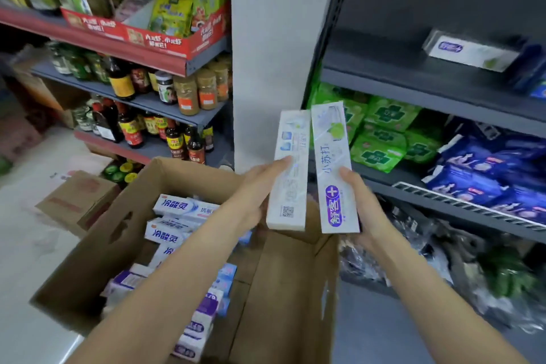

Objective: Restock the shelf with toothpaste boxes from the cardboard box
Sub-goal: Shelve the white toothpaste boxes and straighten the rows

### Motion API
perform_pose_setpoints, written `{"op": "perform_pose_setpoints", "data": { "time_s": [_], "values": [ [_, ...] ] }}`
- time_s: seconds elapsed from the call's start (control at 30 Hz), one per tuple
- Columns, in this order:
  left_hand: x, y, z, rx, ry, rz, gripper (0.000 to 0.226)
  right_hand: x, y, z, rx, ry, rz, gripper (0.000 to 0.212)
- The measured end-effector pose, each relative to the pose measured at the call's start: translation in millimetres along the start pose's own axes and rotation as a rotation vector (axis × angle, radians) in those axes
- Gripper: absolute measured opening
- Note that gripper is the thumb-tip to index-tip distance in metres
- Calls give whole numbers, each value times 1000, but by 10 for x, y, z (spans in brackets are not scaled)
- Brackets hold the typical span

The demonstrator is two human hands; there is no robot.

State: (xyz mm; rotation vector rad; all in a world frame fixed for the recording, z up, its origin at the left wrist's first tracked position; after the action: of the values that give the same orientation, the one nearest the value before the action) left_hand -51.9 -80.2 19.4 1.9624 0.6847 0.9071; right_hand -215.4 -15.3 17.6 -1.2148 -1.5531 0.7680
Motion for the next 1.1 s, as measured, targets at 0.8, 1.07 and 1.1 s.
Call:
{"op": "perform_pose_setpoints", "data": {
  "time_s": [0.8, 1.07, 1.1],
  "values": [
    [-1904, 961, -2823, 34, -215, -113, 26, -66, -2683, 2610, 267, 299, 474, 24],
    [-2890, 1582, -2788, 99, -234, -199, 16, -853, -3180, 2991, 23, 306, 613, 30],
    [-2998, 1619, -2790, 92, -240, -195, 18, -926, -3215, 3036, 66, 335, 611, 37]
  ]
}}
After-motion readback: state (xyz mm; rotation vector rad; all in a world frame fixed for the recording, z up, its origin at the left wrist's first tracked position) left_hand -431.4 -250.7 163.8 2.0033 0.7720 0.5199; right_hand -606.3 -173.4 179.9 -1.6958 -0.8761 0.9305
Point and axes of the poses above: each hand's wrist, its own x-axis away from the middle knuckle, its own z-axis out of the back of the hand, y = z × x, the point moved 2 cm from there along -x, towards the middle knuckle, and after that the axes turned 13 degrees about -y, right-handed, at the moved point
